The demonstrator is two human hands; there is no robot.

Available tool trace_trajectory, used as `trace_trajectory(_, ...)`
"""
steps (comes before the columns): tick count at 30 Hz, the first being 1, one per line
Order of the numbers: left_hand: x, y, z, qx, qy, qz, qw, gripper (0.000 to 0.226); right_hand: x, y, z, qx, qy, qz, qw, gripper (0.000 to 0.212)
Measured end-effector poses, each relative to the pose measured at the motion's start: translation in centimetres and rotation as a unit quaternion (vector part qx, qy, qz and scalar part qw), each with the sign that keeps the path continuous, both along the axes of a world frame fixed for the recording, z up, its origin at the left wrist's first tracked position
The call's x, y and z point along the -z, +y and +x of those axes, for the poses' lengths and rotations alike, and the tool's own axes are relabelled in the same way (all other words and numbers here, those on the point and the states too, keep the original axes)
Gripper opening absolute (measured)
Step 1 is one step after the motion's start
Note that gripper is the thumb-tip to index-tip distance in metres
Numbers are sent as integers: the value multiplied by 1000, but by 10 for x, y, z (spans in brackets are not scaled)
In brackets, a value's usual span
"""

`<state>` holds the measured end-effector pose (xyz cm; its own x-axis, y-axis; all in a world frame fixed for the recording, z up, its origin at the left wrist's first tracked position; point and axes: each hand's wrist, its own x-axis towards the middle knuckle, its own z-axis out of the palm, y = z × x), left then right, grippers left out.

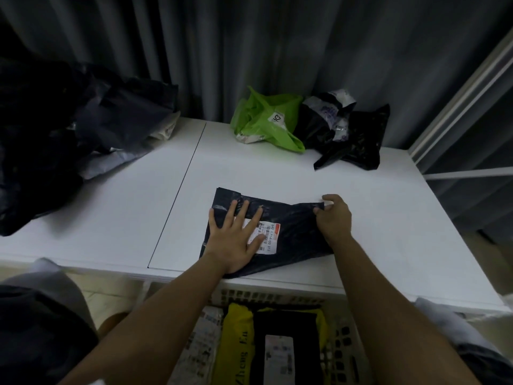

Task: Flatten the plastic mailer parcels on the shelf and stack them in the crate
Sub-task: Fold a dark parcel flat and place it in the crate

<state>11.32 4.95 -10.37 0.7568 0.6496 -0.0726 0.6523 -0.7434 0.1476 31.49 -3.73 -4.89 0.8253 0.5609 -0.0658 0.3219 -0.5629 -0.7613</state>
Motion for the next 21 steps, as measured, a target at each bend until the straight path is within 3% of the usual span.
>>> trace_trajectory(2,0,0,0,-2,1,5,1000,65,-3,2,-13,-41,-143,-87,985,48)
trace_trajectory(4,1,0,1,-4,0,9,1000,66,-11,6,-28,-121,-272,-227,927,56)
trace_trajectory(6,2,0,2,-4,-1,11,1000,66,-21,14,-45,-206,-320,-308,872,57)
trace_trajectory(7,2,0,2,-5,-2,9,1000,67,-23,18,-54,-241,-313,-308,865,56)
trace_trajectory(11,1,-2,1,-24,-15,-3,1000,74,10,17,-84,-315,-240,-286,872,56)
trace_trajectory(15,1,-1,1,-49,-27,-6,998,76,50,2,-84,-260,-279,-255,888,72)
trace_trajectory(21,5,-3,0,-56,-44,4,997,70,55,-9,-82,-228,-266,-231,908,86)
